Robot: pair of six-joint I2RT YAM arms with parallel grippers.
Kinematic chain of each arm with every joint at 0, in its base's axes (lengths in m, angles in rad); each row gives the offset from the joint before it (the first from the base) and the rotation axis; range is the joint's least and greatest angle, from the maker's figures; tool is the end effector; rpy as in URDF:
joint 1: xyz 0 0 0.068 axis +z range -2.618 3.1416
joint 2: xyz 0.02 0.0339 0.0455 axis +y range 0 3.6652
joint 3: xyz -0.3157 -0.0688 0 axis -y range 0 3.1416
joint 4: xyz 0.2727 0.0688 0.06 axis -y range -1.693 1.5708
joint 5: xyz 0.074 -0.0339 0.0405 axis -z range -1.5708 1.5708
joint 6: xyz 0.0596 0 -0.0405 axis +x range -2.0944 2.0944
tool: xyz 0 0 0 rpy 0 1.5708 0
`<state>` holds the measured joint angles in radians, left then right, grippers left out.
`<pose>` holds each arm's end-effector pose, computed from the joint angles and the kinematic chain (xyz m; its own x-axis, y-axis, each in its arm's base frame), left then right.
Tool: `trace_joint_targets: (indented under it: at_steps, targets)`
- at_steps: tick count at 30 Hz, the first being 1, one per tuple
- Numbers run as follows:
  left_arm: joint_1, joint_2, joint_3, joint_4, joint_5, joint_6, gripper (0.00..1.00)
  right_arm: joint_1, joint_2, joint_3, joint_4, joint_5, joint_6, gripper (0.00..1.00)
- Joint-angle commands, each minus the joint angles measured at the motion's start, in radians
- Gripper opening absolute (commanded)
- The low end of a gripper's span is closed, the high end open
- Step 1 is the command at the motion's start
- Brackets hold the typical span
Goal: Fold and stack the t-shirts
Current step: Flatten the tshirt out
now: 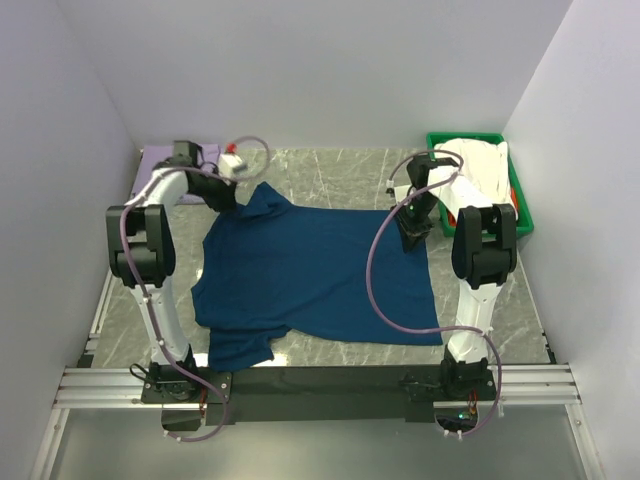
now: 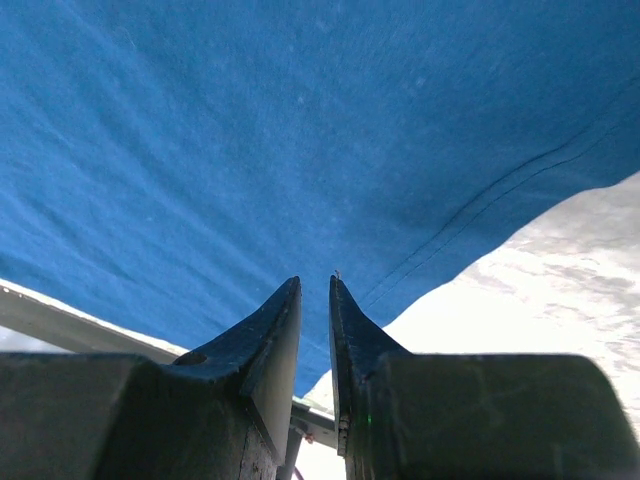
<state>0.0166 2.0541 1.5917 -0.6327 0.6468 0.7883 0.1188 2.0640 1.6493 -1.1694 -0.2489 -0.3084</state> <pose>0.4937 -0.0277 0.2170 -0.4404 0.5587 -0.7028 0.8155 0.5763 -0.0530 0.4366 0.0669 0.2049 -0.9121 -0.4051 -0.0621 -0.4077 0.8813 0.2387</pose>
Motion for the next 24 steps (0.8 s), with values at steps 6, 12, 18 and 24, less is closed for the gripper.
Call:
trace_joint_targets:
  at_steps: [6,12,18,24]
  targets:
    - [-0.007,-0.015,0.111,0.099,-0.031,-0.421,0.44,-0.007,0.01,0.089,0.017,-0.018,-0.001,0.25]
    - [-0.116,-0.012,0.083,0.096,-0.154,-0.382,0.52,-0.005,0.064,0.135,0.031,-0.02,0.026,0.25]
    - [-0.219,-0.003,0.038,0.145,-0.327,-0.365,0.66,-0.005,0.102,0.178,0.037,-0.032,0.049,0.25]
    - [-0.279,0.037,0.043,0.182,-0.492,-0.359,0.63,-0.005,0.116,0.179,0.039,-0.039,0.051,0.25]
